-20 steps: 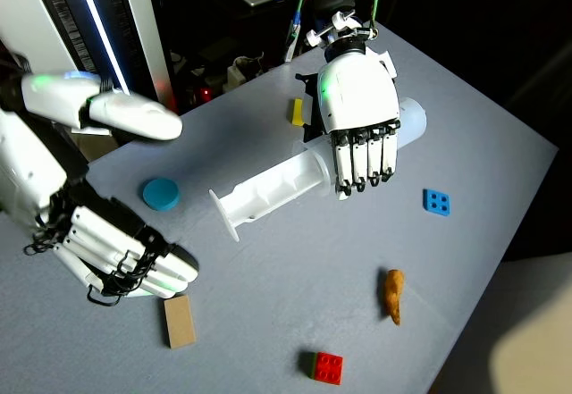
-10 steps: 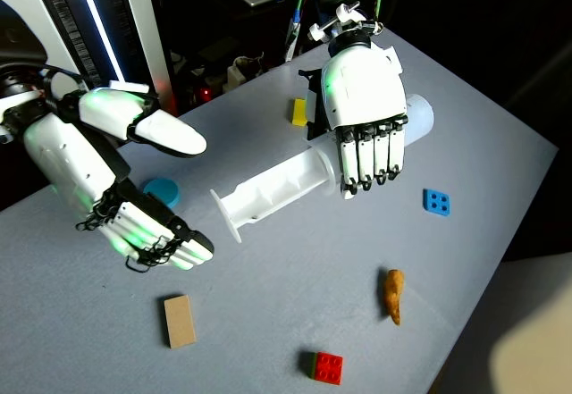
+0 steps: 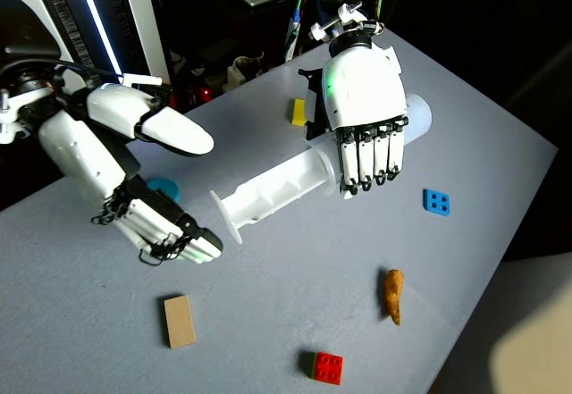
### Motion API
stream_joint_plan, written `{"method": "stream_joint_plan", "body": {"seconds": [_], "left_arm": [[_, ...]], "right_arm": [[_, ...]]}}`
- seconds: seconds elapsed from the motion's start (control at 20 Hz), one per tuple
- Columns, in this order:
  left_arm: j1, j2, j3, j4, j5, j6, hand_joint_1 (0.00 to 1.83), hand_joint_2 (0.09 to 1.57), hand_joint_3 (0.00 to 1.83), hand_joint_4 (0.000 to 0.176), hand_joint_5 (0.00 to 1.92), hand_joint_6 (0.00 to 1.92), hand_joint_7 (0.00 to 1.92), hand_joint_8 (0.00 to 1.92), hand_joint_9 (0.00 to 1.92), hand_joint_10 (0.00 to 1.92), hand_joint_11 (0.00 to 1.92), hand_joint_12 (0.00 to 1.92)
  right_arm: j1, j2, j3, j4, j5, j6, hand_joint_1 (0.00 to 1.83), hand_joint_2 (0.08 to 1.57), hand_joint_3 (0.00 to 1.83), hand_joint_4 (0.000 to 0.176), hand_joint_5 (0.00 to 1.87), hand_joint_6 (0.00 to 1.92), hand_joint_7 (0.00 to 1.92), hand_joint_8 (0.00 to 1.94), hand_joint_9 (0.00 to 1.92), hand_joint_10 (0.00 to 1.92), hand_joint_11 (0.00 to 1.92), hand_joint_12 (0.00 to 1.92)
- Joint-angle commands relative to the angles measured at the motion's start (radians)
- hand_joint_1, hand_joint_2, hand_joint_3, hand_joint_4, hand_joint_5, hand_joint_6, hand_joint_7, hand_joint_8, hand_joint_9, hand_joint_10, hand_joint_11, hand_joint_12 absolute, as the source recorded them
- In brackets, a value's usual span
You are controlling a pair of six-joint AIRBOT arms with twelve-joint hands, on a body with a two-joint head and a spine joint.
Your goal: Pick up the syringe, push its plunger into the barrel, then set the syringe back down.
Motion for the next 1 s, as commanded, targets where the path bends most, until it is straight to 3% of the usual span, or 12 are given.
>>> {"method": "stream_joint_plan", "body": {"seconds": [0.0,0.35,0.45,0.6,0.75,0.95], "left_arm": [[-0.016,0.001,0.0,0.046,-0.062,0.0,1.37,1.13,0.0,0.0,0.94,0.94,0.92,1.1,0.87,1.31,0.72,1.35],[-0.012,0.0,-0.006,-0.014,-0.099,-0.01,1.37,1.14,0.0,0.0,0.97,0.93,0.86,1.17,0.85,1.32,0.7,1.36],[-0.01,0.0,-0.011,-0.014,-0.106,-0.01,1.37,1.13,0.0,0.0,0.92,0.98,0.9,1.13,0.88,1.31,0.75,1.38],[-0.01,0.0,-0.012,-0.015,-0.106,-0.01,1.37,1.13,0.0,0.0,0.94,0.95,0.91,1.1,0.87,1.32,0.71,1.37],[-0.012,0.0,-0.012,-0.015,-0.1,-0.01,1.37,1.14,0.0,0.0,0.94,0.97,0.87,1.16,0.84,1.34,0.7,1.39],[-0.012,0.0,-0.012,-0.015,-0.101,-0.01,1.37,1.14,0.0,0.0,0.92,0.99,0.87,1.18,0.85,1.33,0.69,1.34]], "right_arm": [[0.007,-0.001,0.004,-0.088,0.075,0.004,0.17,1.12,0.0,0.0,0.27,0.01,0.28,0.0,0.25,0.01,0.0,0.74],[0.031,-0.057,0.021,-0.093,0.068,-0.028,0.12,1.13,0.0,0.0,0.25,0.0,0.26,0.0,0.23,0.0,0.0,0.73],[0.041,-0.076,0.021,-0.093,0.053,-0.044,0.12,1.13,0.0,0.0,0.24,0.0,0.26,0.01,0.22,0.01,0.0,0.63],[0.064,-0.103,0.026,-0.093,0.039,-0.048,0.16,1.12,0.0,0.0,0.25,0.0,0.26,0.0,0.23,0.01,0.0,0.74],[0.083,-0.137,0.037,-0.093,0.016,-0.07,0.14,1.12,0.0,0.0,0.22,0.0,0.24,0.0,0.21,0.0,0.0,0.67],[0.12,-0.174,0.062,-0.093,-0.02,-0.088,0.13,1.12,0.0,0.0,0.25,0.01,0.26,0.0,0.23,0.01,0.0,0.73]]}}
